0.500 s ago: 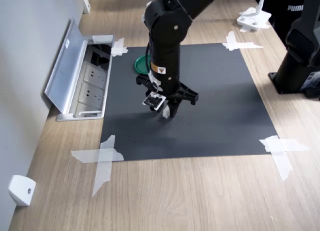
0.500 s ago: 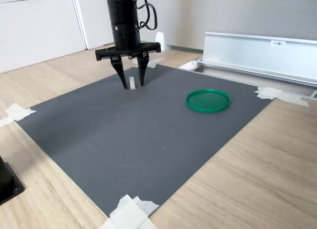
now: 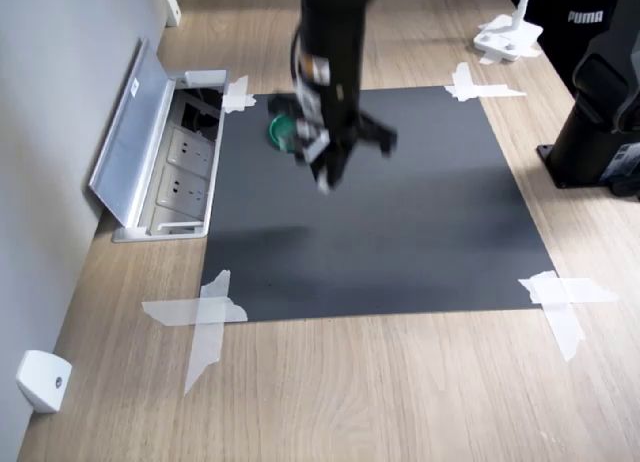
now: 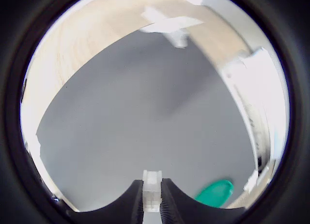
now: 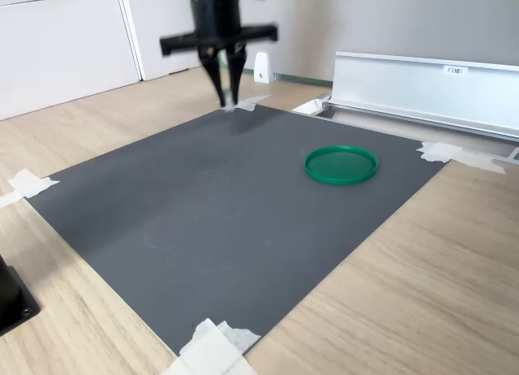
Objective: Grasp a white terminal and put it on the green lid.
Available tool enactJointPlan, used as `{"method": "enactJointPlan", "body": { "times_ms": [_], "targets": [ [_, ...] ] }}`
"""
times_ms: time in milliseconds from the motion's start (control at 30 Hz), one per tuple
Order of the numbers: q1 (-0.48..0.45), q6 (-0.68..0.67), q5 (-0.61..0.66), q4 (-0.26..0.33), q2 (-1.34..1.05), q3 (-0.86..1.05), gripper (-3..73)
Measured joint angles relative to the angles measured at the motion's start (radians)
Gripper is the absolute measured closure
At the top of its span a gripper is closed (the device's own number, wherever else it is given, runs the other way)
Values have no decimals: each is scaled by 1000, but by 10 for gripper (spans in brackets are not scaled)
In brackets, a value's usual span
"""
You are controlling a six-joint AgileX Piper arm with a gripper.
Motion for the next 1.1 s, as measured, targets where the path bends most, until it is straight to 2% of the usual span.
{"method": "enactJointPlan", "body": {
  "times_ms": [167, 367, 500, 867, 1000, 1100],
  "targets": [
    [-152, -33, 54, -24, -8, -82, 613],
    [-268, -47, 10, -85, 28, -91, 613],
    [-283, -49, -28, -113, 90, -91, 613],
    [-284, -70, -82, -113, 221, -91, 603],
    [-284, -89, -100, -113, 241, -91, 548],
    [-284, -98, -115, -113, 249, -91, 452]
  ]
}}
